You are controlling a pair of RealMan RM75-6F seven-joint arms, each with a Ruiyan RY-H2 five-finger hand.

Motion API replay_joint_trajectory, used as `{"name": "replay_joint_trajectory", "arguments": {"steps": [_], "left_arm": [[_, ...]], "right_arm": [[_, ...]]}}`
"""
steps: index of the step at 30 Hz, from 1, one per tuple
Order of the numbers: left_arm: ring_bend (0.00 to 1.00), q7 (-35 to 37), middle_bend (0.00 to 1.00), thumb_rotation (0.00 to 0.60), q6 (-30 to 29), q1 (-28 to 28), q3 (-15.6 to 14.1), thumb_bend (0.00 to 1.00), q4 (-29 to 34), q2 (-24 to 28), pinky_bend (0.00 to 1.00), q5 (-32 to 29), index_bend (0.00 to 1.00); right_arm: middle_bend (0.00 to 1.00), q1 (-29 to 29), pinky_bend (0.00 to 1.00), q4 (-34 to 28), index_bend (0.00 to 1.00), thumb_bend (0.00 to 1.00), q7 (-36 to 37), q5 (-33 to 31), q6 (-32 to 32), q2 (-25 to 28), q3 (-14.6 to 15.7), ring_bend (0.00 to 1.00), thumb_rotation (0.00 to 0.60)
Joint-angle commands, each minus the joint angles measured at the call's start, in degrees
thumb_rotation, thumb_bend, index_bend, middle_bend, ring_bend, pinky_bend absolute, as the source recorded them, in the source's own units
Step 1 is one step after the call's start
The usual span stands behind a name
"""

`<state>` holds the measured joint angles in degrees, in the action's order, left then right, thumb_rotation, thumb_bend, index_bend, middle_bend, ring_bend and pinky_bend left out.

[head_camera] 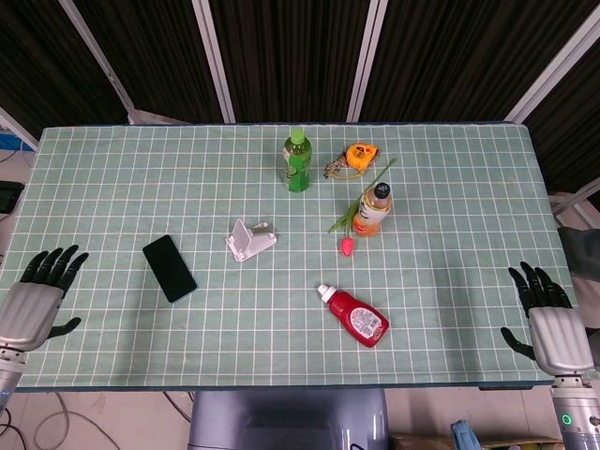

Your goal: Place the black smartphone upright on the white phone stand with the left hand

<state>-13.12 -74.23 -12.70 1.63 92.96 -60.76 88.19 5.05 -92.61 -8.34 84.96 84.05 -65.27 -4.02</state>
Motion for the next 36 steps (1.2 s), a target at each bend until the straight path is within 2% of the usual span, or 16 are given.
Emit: {"name": "replay_joint_trajectory", "arguments": {"steps": [1, 9, 16, 26, 36], "left_arm": [[0.00, -3.6, 0.00, 0.600, 9.9, -7.0, 1.2, 0.08, 0.0, 2.3, 0.09, 0.0, 0.02], [0.02, -8.3, 0.01, 0.600, 25.1, -17.7, 2.0, 0.05, -6.4, 0.4, 0.10, -0.4, 0.03], [0.13, -9.5, 0.12, 0.600, 31.6, -23.7, 1.4, 0.04, -12.4, -3.6, 0.22, 0.9, 0.09], [0.14, -8.5, 0.15, 0.600, 34.4, -27.7, -0.7, 0.04, -19.3, -9.3, 0.23, 3.1, 0.11], [0.16, -7.3, 0.21, 0.600, 35.5, -29.9, -2.3, 0.04, -24.5, -13.7, 0.23, 3.5, 0.17]], "right_arm": [[0.00, 0.1, 0.18, -0.1, 0.01, 0.31, 0.0, -0.1, -0.2, 0.1, 0.0, 0.00, 0.600], [0.00, 0.1, 0.18, -0.2, 0.01, 0.31, -0.1, -0.5, -0.5, 0.2, 0.0, 0.00, 0.600], [0.00, 0.1, 0.18, -0.3, 0.01, 0.31, -0.1, -0.8, -0.6, 0.2, -0.1, 0.00, 0.600], [0.00, 0.1, 0.18, -0.5, 0.03, 0.35, -0.2, -1.1, -0.6, 0.1, -0.2, 0.00, 0.600], [0.00, 0.1, 0.18, -0.5, 0.05, 0.36, 0.0, -1.3, -0.7, 0.1, -0.2, 0.00, 0.600]]}}
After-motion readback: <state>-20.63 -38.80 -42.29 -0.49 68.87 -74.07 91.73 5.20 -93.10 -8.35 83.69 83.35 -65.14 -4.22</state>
